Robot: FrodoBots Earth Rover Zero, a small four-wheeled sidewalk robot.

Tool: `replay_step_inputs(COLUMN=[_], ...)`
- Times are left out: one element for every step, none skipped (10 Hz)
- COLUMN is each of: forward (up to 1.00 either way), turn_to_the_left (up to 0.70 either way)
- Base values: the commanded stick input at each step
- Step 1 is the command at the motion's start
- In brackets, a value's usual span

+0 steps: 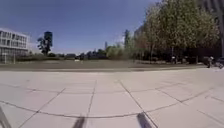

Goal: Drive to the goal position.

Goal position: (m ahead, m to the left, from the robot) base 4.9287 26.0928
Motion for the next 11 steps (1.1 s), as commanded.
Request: replay_step_inputs(forward=[0.70,0.70,0.70,0.70,0.70,0.70,0.70,0.70,0.70,0.70,0.70], turn_to_the_left=[0.27,0.27,0.27,0.27,0.27,0.27,0.27,0.27,0.27,0.27,0.27])
